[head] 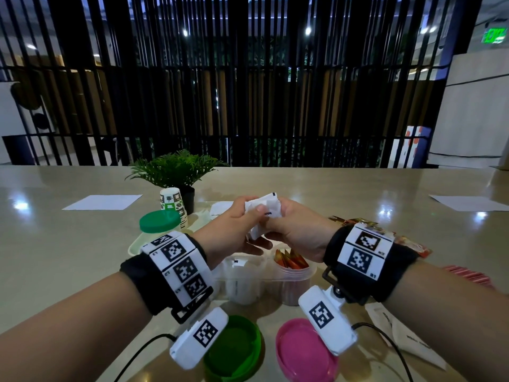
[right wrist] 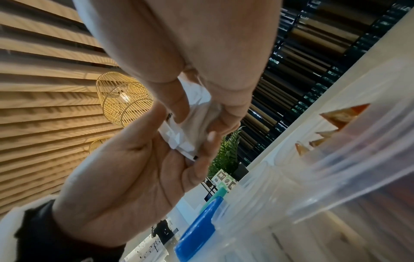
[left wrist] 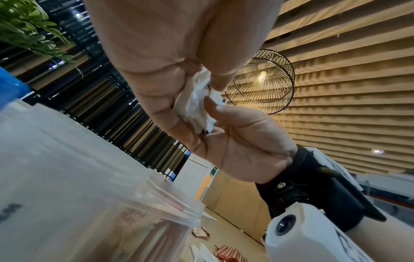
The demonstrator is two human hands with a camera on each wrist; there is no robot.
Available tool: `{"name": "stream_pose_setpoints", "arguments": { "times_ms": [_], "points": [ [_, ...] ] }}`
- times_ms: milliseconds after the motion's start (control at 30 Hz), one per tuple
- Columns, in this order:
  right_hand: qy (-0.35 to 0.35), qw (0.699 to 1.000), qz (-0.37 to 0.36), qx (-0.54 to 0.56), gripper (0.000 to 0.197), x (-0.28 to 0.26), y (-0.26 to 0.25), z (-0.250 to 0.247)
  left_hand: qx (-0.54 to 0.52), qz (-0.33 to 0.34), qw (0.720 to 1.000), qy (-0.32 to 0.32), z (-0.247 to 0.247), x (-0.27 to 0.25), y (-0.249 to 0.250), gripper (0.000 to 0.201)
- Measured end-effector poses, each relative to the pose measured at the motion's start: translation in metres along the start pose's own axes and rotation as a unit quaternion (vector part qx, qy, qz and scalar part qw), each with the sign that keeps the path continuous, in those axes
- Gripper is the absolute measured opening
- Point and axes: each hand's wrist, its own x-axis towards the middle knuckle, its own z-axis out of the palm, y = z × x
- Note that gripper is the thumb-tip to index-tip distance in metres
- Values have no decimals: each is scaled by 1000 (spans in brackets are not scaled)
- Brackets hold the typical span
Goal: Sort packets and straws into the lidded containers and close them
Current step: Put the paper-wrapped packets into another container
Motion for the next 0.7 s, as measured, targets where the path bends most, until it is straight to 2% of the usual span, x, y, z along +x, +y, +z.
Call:
{"name": "stream_pose_setpoints", "arguments": {
  "times_ms": [100,200,300,400,500,600,700],
  "points": [
    [14,996,0,-88,32,-3,-4,2,30,11,999,2,-1,4,-3,33],
    [58,991,25,-115,25,-2,0,-2,58,20,998,-1,-5,7,-6,35],
    [81,986,39,-137,35,1,4,-5,76,25,997,5,-5,8,-8,31],
    [87,979,28,-182,34,3,4,-5,93,35,995,21,-5,9,-10,30],
    [84,974,3,-211,48,3,4,-3,96,42,994,23,-7,10,-11,30],
    [59,976,-8,-210,32,2,6,-1,92,54,994,19,-6,10,-11,26],
    [73,977,2,-202,22,5,8,-1,88,59,994,33,-5,11,-15,27]
  ]
}}
